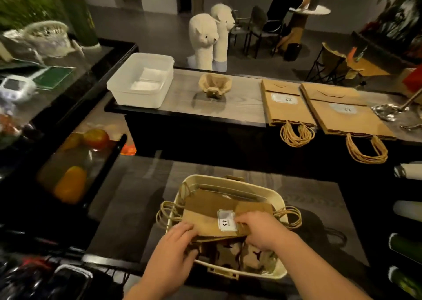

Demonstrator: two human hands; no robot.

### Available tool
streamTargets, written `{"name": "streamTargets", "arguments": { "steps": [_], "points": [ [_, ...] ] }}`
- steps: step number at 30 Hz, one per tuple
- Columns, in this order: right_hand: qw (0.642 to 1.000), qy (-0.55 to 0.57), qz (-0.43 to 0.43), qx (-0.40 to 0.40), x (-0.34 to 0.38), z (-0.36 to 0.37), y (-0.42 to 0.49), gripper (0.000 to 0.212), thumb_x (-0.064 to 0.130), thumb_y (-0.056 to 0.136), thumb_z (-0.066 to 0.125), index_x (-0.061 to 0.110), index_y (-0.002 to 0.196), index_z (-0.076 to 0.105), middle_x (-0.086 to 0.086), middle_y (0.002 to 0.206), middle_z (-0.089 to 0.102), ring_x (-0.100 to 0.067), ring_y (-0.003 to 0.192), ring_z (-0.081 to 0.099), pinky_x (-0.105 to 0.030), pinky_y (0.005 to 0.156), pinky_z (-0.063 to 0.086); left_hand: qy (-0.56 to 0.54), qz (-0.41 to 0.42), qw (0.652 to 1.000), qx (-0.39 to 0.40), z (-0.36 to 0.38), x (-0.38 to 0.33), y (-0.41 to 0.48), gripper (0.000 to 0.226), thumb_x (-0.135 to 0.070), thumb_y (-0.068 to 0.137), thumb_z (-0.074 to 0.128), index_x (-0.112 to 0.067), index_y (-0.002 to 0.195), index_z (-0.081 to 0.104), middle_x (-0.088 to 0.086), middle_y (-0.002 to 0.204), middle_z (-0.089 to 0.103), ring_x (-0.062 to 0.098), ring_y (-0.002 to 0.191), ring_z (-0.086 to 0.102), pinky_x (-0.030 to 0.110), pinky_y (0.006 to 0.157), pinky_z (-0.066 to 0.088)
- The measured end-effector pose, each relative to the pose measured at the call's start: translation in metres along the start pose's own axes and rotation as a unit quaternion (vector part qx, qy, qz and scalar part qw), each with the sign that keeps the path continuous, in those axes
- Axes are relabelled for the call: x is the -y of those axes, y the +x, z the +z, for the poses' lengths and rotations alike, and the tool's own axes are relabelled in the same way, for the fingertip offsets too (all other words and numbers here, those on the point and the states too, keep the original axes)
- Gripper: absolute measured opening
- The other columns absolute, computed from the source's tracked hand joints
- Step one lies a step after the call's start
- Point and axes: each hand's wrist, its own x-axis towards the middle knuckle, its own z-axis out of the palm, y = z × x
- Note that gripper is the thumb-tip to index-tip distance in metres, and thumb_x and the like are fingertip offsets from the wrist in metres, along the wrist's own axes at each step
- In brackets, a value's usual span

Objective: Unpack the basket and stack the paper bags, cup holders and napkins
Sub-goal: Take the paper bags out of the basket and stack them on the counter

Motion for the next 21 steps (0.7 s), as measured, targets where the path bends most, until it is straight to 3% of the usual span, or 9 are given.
{"name": "streamTargets", "arguments": {
  "steps": [4, 7, 10, 12, 14, 17, 19, 21],
  "points": [
    [0.999, 0.003, 0.05, 0.022, 0.017, 0.001, -0.016, 0.057, 0.033, 0.086, 0.078, 0.039, 0.139, 0.057, 0.006, 0.138, 0.061, -0.02, 0.124, 0.058, -0.036, 0.103, 0.049, -0.129, -0.078, 0.982, -0.116, -0.014, 0.001, -0.016, 0.033, -0.024, 0.091, 0.073, -0.046, 0.111, 0.06, -0.033, 0.113, 0.058, -0.007, 0.11, 0.056, 0.019, 0.098, 0.048],
    [0.994, 0.055, 0.09, -0.01, 0.018, 0.006, -0.033, 0.049, 0.018, 0.095, 0.064, 0.044, 0.136, 0.06, 0.009, 0.14, 0.059, -0.017, 0.122, 0.058, -0.032, 0.103, 0.049, -0.215, -0.139, 0.946, -0.198, -0.015, 0.013, -0.026, 0.024, -0.014, 0.089, 0.076, -0.037, 0.093, 0.07, -0.02, 0.094, 0.071, -0.003, 0.09, 0.065, 0.025, 0.081, 0.055],
    [0.98, 0.046, 0.147, -0.127, 0.019, 0.008, -0.048, 0.055, 0.004, 0.092, 0.052, 0.044, 0.125, 0.068, 0.014, 0.128, 0.066, -0.015, 0.115, 0.061, -0.031, 0.1, 0.049, -0.354, -0.212, 0.862, -0.294, -0.029, 0.022, -0.025, 0.02, -0.007, 0.093, 0.071, -0.026, 0.087, 0.07, -0.002, 0.087, 0.072, 0.012, 0.085, 0.068, 0.021, 0.073, 0.053],
    [0.958, 0.037, 0.156, -0.239, 0.018, 0.011, -0.054, 0.053, 0.0, 0.085, 0.058, 0.041, 0.114, 0.074, 0.017, 0.12, 0.069, -0.017, 0.119, 0.057, -0.039, 0.11, 0.038, -0.456, -0.247, 0.792, -0.321, -0.044, 0.028, -0.017, 0.016, -0.007, 0.099, 0.063, -0.021, 0.091, 0.068, 0.009, 0.092, 0.07, 0.029, 0.093, 0.067, 0.031, 0.075, 0.052],
    [0.925, 0.074, 0.115, -0.355, 0.008, 0.021, -0.055, 0.05, -0.007, 0.076, 0.07, 0.035, 0.102, 0.079, 0.016, 0.11, 0.073, -0.021, 0.117, 0.059, -0.046, 0.109, 0.032, -0.516, -0.253, 0.775, -0.262, -0.065, 0.029, -0.01, 0.014, -0.012, 0.104, 0.055, -0.017, 0.099, 0.067, 0.015, 0.099, 0.07, 0.029, 0.094, 0.064, 0.036, 0.076, 0.051],
    [0.868, 0.112, -0.03, -0.484, 0.009, 0.03, -0.052, 0.03, 0.01, 0.08, 0.082, 0.031, 0.102, 0.08, 0.018, 0.112, 0.071, -0.015, 0.122, 0.054, -0.044, 0.113, 0.026, -0.514, -0.191, 0.832, -0.079, -0.084, 0.022, -0.006, 0.02, -0.023, 0.102, 0.056, -0.016, 0.116, 0.068, 0.011, 0.109, 0.075, 0.025, 0.102, 0.07, 0.04, 0.086, 0.056],
    [0.837, 0.159, -0.117, -0.51, 0.03, 0.02, -0.05, 0.017, 0.035, 0.089, 0.072, 0.032, 0.104, 0.079, 0.019, 0.118, 0.069, -0.01, 0.131, 0.048, -0.039, 0.122, 0.02, -0.507, -0.16, 0.845, 0.058, -0.089, 0.009, -0.004, 0.038, -0.037, 0.091, 0.065, -0.024, 0.127, 0.063, 0.002, 0.118, 0.075, 0.02, 0.113, 0.07, 0.044, 0.098, 0.055],
    [0.821, 0.199, -0.17, -0.507, 0.057, 0.01, -0.044, 0.025, 0.045, 0.092, 0.065, 0.03, 0.107, 0.078, 0.015, 0.121, 0.069, -0.013, 0.135, 0.047, -0.036, 0.127, 0.013, -0.532, -0.161, 0.815, 0.163, -0.086, -0.005, -0.004, 0.049, -0.035, 0.088, 0.071, -0.025, 0.134, 0.059, 0.003, 0.124, 0.074, 0.022, 0.115, 0.07, 0.045, 0.101, 0.053]
  ]
}}
